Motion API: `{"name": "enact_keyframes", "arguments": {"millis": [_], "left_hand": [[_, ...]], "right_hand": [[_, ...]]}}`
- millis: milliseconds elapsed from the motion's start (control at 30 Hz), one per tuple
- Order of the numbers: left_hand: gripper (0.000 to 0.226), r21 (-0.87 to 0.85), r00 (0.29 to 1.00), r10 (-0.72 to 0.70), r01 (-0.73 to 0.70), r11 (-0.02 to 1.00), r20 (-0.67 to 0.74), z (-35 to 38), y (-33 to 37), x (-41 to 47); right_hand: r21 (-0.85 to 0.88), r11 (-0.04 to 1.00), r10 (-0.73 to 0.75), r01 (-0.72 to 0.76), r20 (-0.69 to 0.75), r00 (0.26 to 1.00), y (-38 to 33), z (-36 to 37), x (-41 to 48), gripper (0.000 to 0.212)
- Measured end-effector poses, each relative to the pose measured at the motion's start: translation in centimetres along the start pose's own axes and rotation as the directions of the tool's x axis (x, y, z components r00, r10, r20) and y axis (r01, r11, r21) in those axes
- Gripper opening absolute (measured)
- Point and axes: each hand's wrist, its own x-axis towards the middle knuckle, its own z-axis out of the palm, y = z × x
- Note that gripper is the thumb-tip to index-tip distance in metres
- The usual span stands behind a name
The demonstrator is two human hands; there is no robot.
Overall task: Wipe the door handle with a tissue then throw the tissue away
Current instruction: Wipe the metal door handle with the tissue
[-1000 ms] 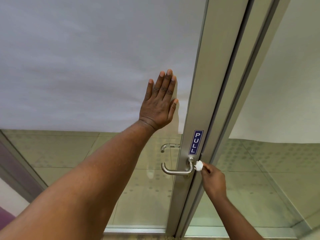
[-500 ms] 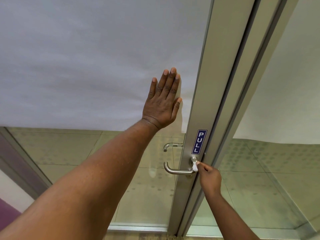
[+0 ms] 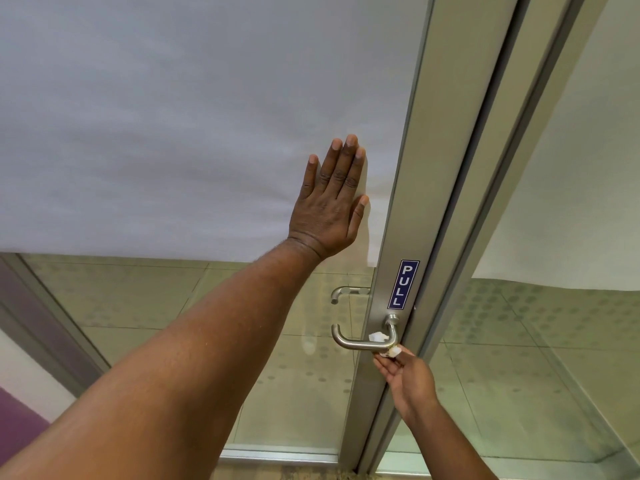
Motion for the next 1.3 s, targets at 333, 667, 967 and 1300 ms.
{"name": "enact_keyframes", "arguments": {"millis": [333, 667, 967, 1300], "left_hand": [[0.069, -0.004, 1.0, -0.002, 0.002, 1.0, 0.017, -0.1, 0.1, 0.0], [0.069, 0.0, 1.0, 0.0, 0.0, 1.0, 0.003, 0.2, -0.1, 0.0], [0.069, -0.008, 1.0, -0.006, 0.006, 1.0, -0.004, 0.4, -0.1, -0.1], [0.068, -0.014, 1.0, 0.0, 0.0, 1.0, 0.006, 0.4, -0.2, -0.1]], "right_hand": [[0.234, 0.968, 0.077, -0.087, 0.049, 0.996, 3.4, 2.6, -1.5, 0.033], [0.182, 0.976, 0.112, -0.12, 0.054, 0.992, 5.8, 6.1, -1.2, 0.035], [0.222, 0.97, 0.098, -0.097, 0.005, 0.995, 7.2, 7.8, -0.6, 0.033], [-0.198, 0.972, 0.152, -0.124, 0.132, 0.98, 8.5, 6.7, -0.9, 0.02]]}}
